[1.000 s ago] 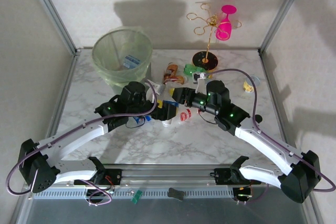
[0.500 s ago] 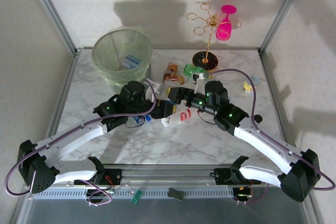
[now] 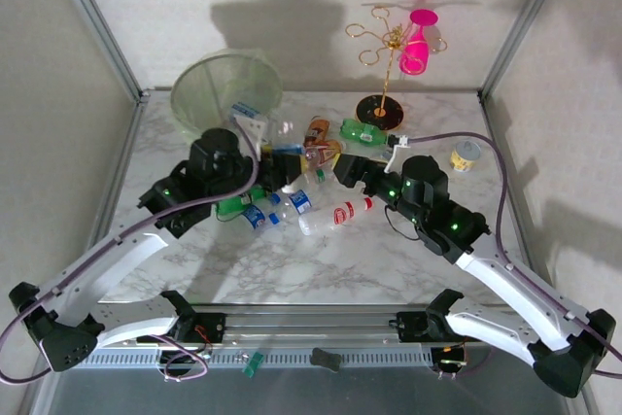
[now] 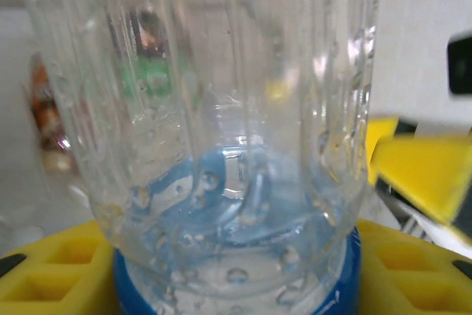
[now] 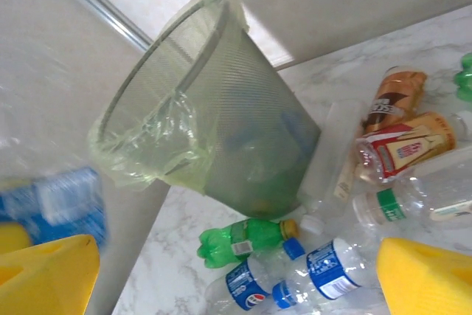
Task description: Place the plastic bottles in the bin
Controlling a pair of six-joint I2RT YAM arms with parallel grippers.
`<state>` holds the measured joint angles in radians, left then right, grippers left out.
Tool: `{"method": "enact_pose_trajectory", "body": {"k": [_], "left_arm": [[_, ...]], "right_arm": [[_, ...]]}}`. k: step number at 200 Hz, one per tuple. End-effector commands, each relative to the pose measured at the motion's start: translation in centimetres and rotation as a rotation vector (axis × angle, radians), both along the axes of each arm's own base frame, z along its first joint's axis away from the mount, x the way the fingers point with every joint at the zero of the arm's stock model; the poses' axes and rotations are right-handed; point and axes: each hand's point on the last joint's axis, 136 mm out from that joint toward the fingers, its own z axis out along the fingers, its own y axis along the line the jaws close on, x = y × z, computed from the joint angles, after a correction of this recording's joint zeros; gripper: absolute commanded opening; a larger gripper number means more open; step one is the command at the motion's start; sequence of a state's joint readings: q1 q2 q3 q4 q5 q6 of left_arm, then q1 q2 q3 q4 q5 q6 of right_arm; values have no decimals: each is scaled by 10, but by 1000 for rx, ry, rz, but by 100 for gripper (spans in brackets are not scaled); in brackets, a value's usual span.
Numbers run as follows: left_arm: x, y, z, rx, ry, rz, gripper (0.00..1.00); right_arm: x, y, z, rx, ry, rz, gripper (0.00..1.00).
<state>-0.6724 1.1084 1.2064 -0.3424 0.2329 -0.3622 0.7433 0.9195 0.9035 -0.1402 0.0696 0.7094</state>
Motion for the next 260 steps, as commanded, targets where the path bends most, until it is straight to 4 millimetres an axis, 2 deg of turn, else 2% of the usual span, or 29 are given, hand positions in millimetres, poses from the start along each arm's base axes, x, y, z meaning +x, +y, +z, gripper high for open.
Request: {"method": "enact_pose_trajectory", "body": {"k": [1, 27, 53, 79, 99, 118, 146, 161, 182, 260], "left_arm": [[21, 32, 27, -22, -50, 127, 44], [51, 67, 42, -21, -67, 319, 43], [71, 99, 63, -25, -131, 483, 42], [98, 129, 70, -50, -153, 600, 42], [129, 142, 54, -59, -105, 645, 41], [154, 147, 37, -99, -55, 645, 40], [180, 149, 12, -59, -14, 662, 40], [191, 154, -9, -36, 21, 680, 39], [197, 159, -36, -24, 68, 690, 39], [197, 154, -115, -6, 210, 683, 39]], "right_arm": [[2, -13, -4, -42, -3, -62, 96], [1, -20, -8, -48, -6, -85, 96], [-2, -26, -9, -55, -12, -100, 96], [-3, -30, -10, -67, -18, -108, 96], [-3, -31, -11, -70, -17, -111, 96], [-3, -29, -12, -63, -15, -105, 97], [-3, -29, -15, -73, -8, -106, 97], [-2, -30, -16, -75, -7, -109, 97], [-2, -29, -14, -69, -9, -107, 97], [7, -20, -17, -85, 3, -92, 97]]}}
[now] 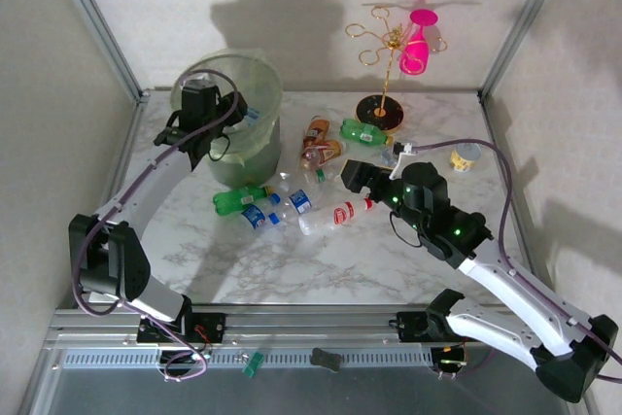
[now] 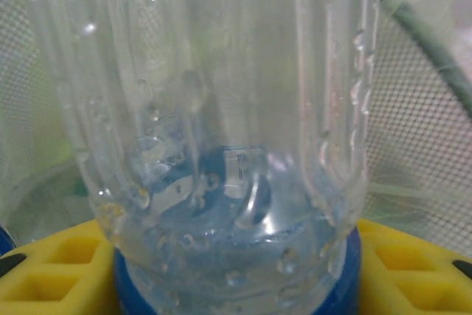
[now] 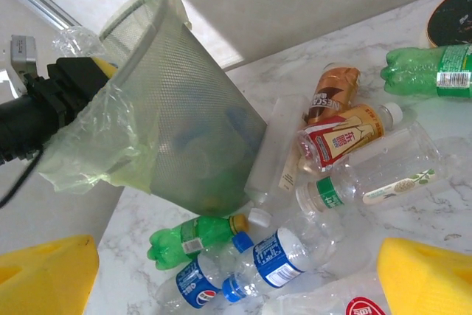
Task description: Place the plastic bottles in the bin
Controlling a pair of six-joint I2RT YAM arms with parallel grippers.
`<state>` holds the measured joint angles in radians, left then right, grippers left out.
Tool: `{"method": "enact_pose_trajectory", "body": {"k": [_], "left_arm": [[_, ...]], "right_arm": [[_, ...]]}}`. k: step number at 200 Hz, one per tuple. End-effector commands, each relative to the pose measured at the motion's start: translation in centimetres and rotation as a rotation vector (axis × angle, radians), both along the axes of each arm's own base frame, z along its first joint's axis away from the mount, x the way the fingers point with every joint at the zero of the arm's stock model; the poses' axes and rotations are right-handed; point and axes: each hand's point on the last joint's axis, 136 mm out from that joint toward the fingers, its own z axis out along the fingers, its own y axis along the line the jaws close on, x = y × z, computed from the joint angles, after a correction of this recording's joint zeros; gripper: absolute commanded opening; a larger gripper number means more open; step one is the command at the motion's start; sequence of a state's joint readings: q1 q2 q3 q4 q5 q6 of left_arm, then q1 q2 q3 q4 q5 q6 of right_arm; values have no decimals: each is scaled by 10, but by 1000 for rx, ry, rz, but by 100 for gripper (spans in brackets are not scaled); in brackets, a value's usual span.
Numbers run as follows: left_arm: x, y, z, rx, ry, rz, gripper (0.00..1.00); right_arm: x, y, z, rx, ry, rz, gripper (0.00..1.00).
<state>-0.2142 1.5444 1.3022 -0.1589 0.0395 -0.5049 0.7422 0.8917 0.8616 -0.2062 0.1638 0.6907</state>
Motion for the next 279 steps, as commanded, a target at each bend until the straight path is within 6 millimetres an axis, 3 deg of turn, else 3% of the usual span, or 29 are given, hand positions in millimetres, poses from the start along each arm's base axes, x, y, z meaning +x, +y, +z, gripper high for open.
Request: {"method": "enact_pose_trajectory", "body": {"k": [1, 32, 49, 152, 198, 259, 279], "left_arm": [[1, -4, -24, -38, 32, -5, 39], [-7, -3, -55, -55, 87, 4, 39], [-9, -1, -62, -50, 100, 12, 40], [-8, 0, -58, -51, 97, 25, 46], [-5, 1, -38, -51, 59, 25, 79], [0, -6, -2, -56, -4, -18, 89], [-1, -10, 20, -74, -47, -41, 89]], "right_arm": [[5, 1, 10, 2, -28, -4, 97], [6, 2, 8, 2, -25, -3, 97], [6, 2, 7, 3, -24, -3, 97], [3, -3, 7, 1, -26, -12, 97], [3, -3, 5, 0, -23, -13, 97], [2, -3, 8, 10, -26, -8, 97], [2, -3, 11, 13, -31, -7, 97]]}}
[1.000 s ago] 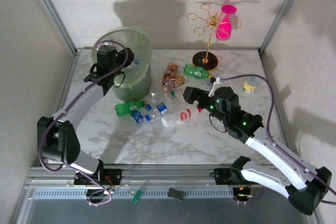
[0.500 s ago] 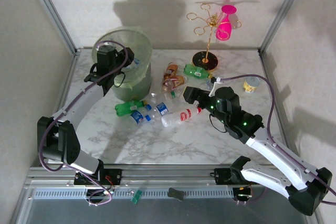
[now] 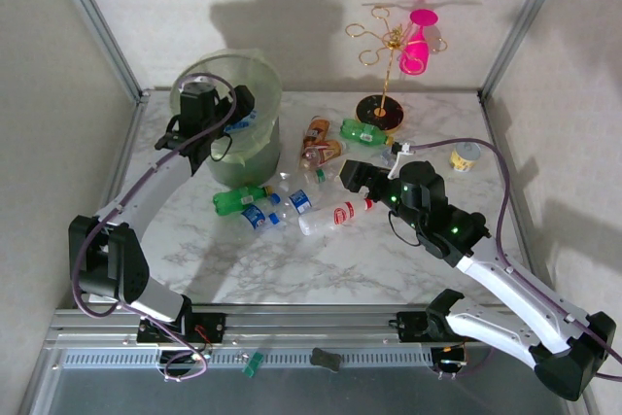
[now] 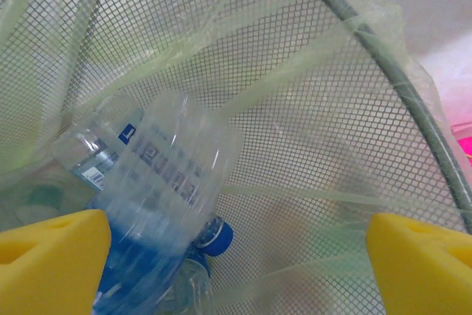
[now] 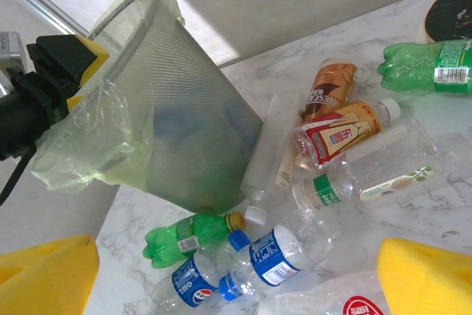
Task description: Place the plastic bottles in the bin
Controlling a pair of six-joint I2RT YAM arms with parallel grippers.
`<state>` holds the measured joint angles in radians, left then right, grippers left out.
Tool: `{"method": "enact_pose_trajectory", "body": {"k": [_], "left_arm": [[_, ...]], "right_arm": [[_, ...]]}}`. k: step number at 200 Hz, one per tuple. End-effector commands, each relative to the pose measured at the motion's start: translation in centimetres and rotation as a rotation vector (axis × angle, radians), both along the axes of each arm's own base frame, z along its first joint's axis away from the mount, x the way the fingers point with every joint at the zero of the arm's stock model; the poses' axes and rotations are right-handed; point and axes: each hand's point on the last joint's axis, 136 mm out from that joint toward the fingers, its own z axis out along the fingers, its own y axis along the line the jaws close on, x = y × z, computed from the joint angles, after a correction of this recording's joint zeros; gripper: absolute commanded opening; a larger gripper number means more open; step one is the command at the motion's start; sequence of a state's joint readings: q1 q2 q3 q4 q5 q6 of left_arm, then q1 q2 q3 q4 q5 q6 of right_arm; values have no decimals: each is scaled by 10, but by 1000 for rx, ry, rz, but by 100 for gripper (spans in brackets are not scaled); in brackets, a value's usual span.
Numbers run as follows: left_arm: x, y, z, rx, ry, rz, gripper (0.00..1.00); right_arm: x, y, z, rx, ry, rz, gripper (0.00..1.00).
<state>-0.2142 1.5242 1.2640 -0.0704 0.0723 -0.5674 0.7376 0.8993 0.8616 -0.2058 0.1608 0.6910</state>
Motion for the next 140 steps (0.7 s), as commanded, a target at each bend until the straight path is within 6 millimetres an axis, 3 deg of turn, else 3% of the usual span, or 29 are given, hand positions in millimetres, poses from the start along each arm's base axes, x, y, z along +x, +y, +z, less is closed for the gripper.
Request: {"method": "enact_pose_trajectory", "body": {"k": [1, 40, 69, 105, 140], "left_arm": [[-2, -4, 11, 11, 6, -38, 89], [-13, -14, 64, -12, -103, -103, 90], [-33, -17, 108, -16, -204, -127, 89], [-71, -39, 152, -3, -322, -229, 89], [-122, -75, 165, -1, -386, -369, 87]], "right_arm": [[0, -3, 14, 17, -39, -5, 97], [0, -3, 22, 18, -49, -3, 97], [0, -3, 26, 22, -58, -1, 97], [1, 0, 24, 15, -51, 10, 97], [2, 6, 10, -13, -18, 29, 97]]}}
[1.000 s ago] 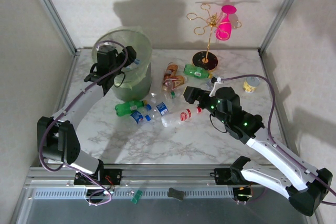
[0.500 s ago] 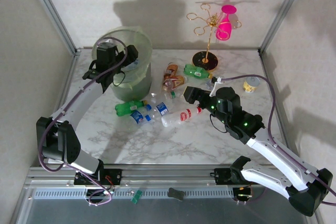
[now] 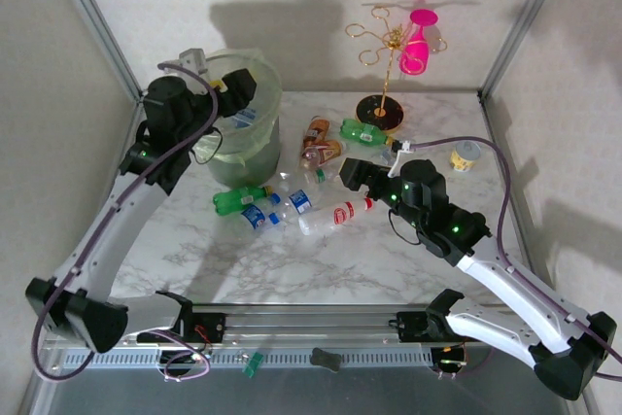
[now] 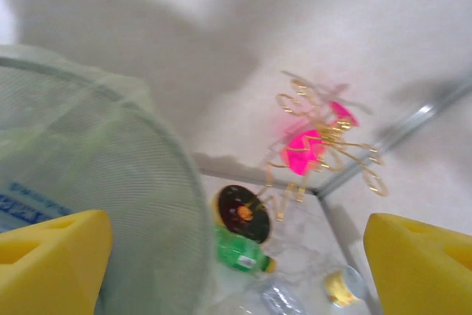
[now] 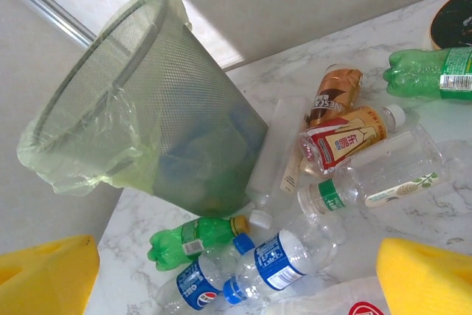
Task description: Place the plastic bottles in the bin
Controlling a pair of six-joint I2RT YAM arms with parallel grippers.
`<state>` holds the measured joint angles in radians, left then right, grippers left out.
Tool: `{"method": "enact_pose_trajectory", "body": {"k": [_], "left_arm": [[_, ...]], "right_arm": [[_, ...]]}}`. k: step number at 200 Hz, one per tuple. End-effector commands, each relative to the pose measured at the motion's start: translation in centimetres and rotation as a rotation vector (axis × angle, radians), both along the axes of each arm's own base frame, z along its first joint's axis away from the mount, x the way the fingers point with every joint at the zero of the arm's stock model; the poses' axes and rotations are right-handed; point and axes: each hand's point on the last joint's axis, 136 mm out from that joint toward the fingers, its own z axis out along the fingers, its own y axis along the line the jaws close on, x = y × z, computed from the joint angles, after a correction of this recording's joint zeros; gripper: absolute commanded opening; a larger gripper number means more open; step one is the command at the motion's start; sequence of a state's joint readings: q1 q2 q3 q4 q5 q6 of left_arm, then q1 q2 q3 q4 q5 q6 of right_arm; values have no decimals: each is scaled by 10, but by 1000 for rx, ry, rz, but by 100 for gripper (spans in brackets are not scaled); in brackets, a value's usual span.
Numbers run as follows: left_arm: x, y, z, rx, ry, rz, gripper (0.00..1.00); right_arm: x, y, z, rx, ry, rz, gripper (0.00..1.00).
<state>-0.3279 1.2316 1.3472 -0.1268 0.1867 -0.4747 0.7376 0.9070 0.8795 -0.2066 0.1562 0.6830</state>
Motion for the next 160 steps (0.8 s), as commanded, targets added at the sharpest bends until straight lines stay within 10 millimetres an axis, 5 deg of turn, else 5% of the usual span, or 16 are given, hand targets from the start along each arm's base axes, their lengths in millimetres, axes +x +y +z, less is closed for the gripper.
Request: {"method": "enact_pose_trajectory", "body": {"k": [1, 47, 101, 139, 160], "left_arm": [[-35, -27, 11, 39, -68, -119, 87], [-79, -46, -17, 44, 27, -191, 84], [-108, -26, -73, 25, 186, -142, 84], [-106, 10, -149, 149, 365, 54, 86], [-110, 11, -191, 196, 480, 56, 82]], "right_arm": [[1, 4, 3, -14, -8, 24, 97], [4, 9, -30, -91, 76, 37, 97], [6, 2, -47, -129, 110, -2, 96], [6, 0, -55, -136, 120, -13, 96], [6, 0, -59, -135, 126, -16, 96]]}}
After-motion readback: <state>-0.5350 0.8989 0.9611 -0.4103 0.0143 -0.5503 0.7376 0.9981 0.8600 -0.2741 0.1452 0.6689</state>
